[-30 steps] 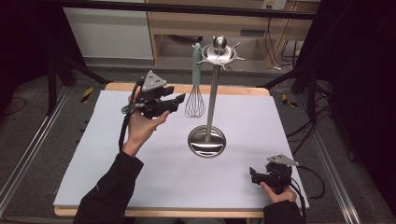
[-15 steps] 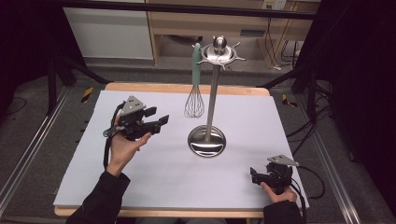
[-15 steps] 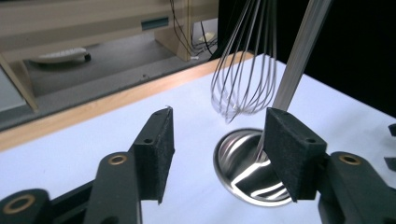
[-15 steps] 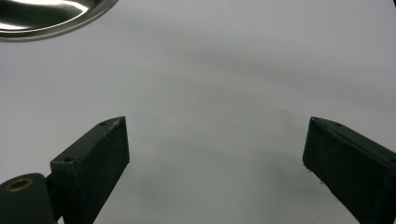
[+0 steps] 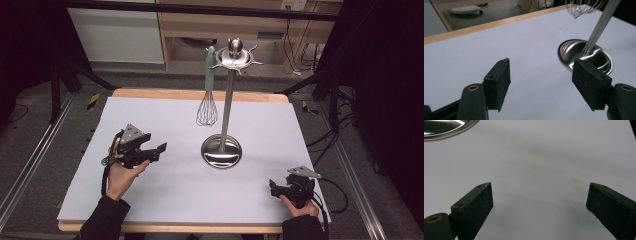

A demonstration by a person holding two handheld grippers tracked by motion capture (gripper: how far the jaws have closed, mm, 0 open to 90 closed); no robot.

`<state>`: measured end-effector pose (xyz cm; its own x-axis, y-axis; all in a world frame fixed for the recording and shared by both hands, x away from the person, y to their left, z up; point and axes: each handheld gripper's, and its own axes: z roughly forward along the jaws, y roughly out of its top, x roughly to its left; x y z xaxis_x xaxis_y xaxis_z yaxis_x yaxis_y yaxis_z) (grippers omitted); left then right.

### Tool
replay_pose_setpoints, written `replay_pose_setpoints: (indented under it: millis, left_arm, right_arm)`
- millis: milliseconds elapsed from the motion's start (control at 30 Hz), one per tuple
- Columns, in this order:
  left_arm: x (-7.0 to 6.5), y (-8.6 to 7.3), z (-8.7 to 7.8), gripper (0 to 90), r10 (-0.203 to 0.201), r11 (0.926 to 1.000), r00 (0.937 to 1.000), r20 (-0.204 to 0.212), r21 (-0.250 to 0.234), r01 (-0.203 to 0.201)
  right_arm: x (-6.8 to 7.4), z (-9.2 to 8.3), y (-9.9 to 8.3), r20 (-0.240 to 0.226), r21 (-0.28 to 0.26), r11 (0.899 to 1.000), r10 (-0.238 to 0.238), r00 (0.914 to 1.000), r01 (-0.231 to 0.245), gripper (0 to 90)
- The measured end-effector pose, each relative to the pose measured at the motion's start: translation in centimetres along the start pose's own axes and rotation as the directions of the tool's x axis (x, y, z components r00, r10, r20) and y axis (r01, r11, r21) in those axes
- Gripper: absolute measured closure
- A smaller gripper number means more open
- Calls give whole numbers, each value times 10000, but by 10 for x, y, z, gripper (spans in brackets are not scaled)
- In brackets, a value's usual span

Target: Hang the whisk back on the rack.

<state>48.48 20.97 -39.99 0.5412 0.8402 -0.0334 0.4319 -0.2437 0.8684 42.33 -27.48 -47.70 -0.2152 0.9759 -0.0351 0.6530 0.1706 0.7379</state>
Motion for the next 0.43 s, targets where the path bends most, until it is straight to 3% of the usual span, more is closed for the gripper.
replay_pose_setpoints:
  millis: [200,433]
  left_arm:
    - [11,-23,3,287,-128,9989,9995,-293,444,141]
    - [25,-49,1,275,-600,9943,9963,-616,849,651]
  right_arm:
    - [-3,2,-1,171,75,10000,28,9998,-29,75]
    - [-7,1,-1,371,129,9995,268,9990,-273,76]
